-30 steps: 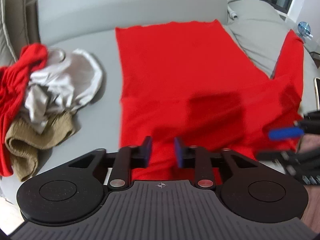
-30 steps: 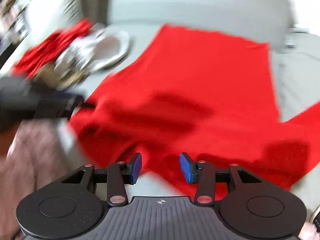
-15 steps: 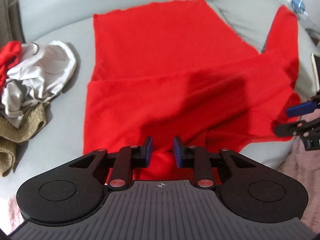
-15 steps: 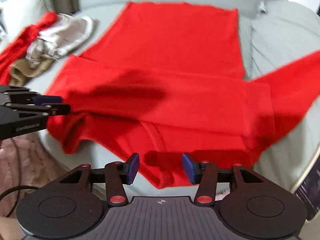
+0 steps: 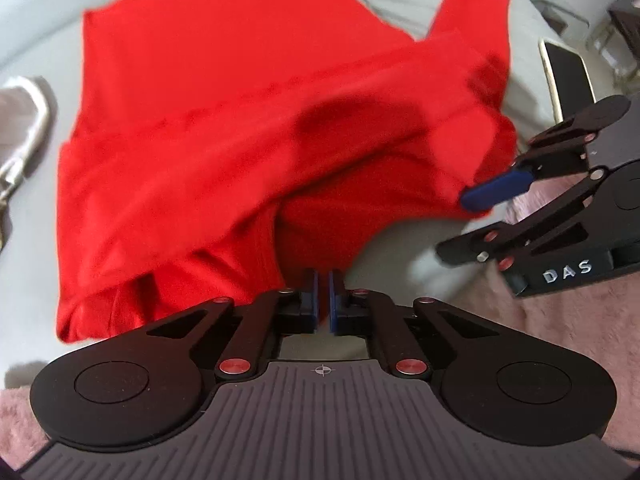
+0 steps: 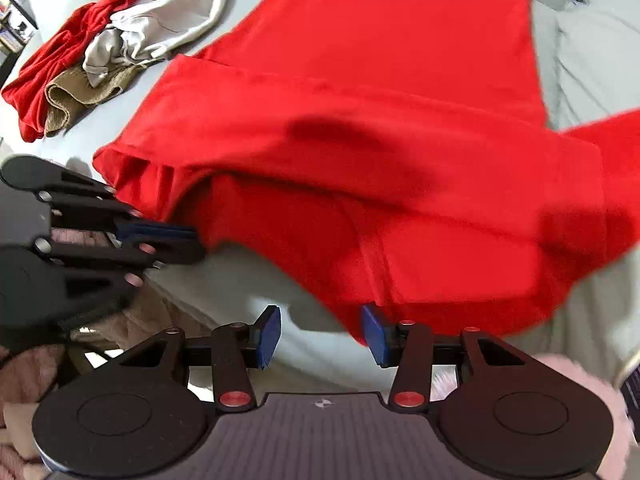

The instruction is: Fold clothes

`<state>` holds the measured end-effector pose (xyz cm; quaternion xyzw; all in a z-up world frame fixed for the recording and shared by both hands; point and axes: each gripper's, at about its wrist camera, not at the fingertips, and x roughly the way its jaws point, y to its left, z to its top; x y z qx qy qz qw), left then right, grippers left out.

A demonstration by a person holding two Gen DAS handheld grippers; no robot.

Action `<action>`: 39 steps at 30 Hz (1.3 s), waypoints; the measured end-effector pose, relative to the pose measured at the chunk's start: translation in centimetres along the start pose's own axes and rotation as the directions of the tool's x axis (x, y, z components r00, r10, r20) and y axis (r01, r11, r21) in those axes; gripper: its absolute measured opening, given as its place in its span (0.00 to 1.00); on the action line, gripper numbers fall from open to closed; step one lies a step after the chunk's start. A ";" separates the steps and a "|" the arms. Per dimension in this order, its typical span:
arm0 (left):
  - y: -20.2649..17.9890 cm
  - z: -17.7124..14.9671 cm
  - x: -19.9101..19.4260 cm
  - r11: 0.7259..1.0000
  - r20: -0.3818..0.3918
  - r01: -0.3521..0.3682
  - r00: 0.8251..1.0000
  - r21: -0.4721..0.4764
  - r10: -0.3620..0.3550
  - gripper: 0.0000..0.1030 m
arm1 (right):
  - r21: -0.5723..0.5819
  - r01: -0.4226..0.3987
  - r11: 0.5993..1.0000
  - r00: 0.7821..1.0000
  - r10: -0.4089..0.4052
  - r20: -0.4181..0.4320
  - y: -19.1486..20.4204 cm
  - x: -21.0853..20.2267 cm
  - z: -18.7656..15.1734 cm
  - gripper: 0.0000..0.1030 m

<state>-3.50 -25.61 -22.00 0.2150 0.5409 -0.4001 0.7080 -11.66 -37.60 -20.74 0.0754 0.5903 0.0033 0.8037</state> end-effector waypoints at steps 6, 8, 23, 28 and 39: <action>0.3 1.1 -3.0 0.997 0.135 -0.035 0.990 -0.075 0.045 0.33 | 0.136 -0.044 0.990 0.977 0.014 0.212 -4.5 -5.0 -0.7 0.55; 0.0 2.4 -3.5 0.994 0.191 -0.049 0.979 -0.097 0.067 0.34 | 0.217 -0.001 0.976 0.959 -0.060 0.278 -7.7 -6.6 -0.6 0.55; 1.1 6.3 0.3 0.957 0.144 -0.067 0.983 -0.281 0.111 0.37 | 0.733 -0.148 0.664 0.719 -0.437 0.541 -32.1 -12.1 0.7 0.47; 2.9 5.6 1.2 0.932 0.095 -0.103 0.985 -0.347 0.144 0.37 | 0.808 -0.142 0.572 0.711 -0.509 0.485 -37.4 -10.7 1.8 0.47; 6.7 5.8 1.4 0.874 0.035 -0.160 0.980 -0.459 0.197 0.37 | 0.843 -0.379 0.381 0.660 -0.526 0.535 -46.4 -8.8 2.6 0.35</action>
